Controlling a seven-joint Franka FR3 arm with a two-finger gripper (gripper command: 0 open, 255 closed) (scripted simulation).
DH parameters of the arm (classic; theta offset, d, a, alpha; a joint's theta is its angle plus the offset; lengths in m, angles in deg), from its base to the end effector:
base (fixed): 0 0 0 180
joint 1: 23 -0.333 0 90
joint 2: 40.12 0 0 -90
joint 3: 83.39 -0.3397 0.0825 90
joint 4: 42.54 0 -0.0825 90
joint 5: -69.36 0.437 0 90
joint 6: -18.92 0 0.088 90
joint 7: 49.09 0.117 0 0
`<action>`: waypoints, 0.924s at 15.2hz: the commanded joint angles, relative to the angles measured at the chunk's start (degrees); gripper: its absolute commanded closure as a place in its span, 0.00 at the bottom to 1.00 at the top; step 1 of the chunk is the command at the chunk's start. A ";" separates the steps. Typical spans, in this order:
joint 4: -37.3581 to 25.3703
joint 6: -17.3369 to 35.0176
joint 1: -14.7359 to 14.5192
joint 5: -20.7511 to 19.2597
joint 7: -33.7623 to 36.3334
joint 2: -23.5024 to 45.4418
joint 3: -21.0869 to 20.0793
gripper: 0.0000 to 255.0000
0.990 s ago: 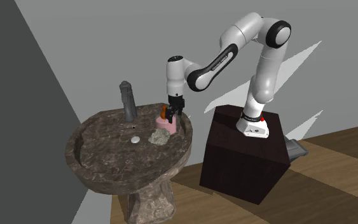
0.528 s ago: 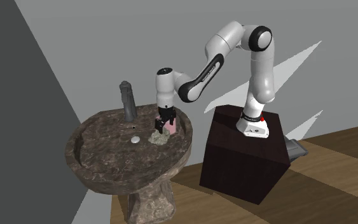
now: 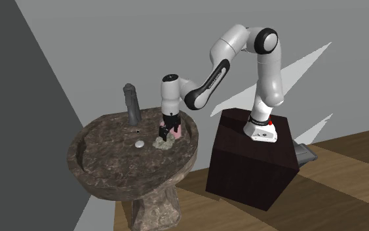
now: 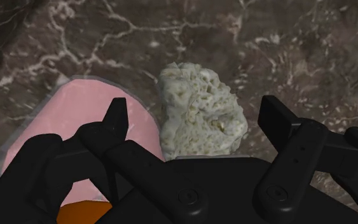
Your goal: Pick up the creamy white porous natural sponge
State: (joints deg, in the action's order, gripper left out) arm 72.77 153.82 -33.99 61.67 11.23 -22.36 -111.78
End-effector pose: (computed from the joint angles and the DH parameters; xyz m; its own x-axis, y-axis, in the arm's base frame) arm 0.5104 0.4042 0.3021 0.9556 -0.2947 -0.0008 -0.2937 -0.9519 -0.0873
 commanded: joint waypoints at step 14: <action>-0.11 -1.15 0.66 0.93 -0.71 0.16 0.13 1.00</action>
State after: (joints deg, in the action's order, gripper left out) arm 72.25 153.11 -33.87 62.49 10.87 -22.79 -112.14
